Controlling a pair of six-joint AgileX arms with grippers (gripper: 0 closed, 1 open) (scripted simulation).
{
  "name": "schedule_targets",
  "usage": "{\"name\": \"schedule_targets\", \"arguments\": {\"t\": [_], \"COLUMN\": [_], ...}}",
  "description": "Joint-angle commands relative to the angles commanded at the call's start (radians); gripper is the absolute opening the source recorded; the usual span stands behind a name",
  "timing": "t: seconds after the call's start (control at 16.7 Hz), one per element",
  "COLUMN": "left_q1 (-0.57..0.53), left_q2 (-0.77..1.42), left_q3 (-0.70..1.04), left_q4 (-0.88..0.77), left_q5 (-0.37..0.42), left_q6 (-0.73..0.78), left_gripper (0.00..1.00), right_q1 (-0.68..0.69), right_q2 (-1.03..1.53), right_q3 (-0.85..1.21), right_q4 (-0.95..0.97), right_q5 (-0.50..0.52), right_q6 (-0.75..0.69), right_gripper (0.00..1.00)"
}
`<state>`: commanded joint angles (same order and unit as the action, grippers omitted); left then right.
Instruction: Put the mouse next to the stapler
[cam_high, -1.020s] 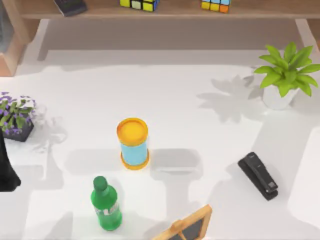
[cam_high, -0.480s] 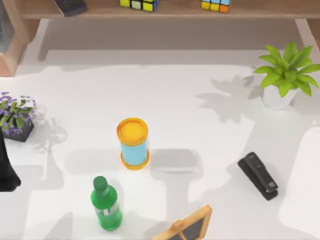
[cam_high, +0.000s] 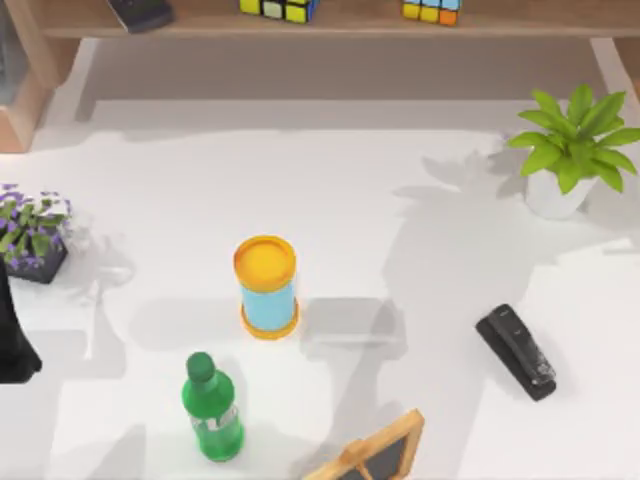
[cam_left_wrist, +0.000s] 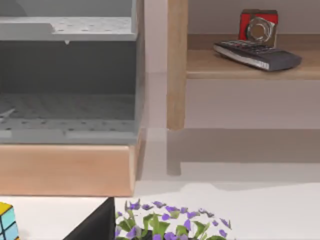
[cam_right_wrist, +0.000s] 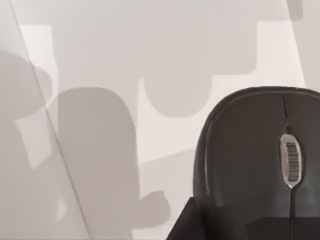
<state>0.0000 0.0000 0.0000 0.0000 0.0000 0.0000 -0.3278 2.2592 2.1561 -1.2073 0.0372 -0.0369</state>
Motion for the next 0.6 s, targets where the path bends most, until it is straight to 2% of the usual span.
{"name": "schedule_targets", "arguments": {"t": [0.6], "left_q1": [0.000], "left_q2": [0.000], "left_q3": [0.000], "left_q4": [0.000], "left_q5": [0.000], "left_q6": [0.000], "left_gripper": [1.00], "right_q1": [0.229], "right_q2": [-0.408], "right_q3": [-0.424], "right_q4": [0.155], "right_q5": [-0.008], "right_q6": [0.095], "right_gripper": [0.00]}}
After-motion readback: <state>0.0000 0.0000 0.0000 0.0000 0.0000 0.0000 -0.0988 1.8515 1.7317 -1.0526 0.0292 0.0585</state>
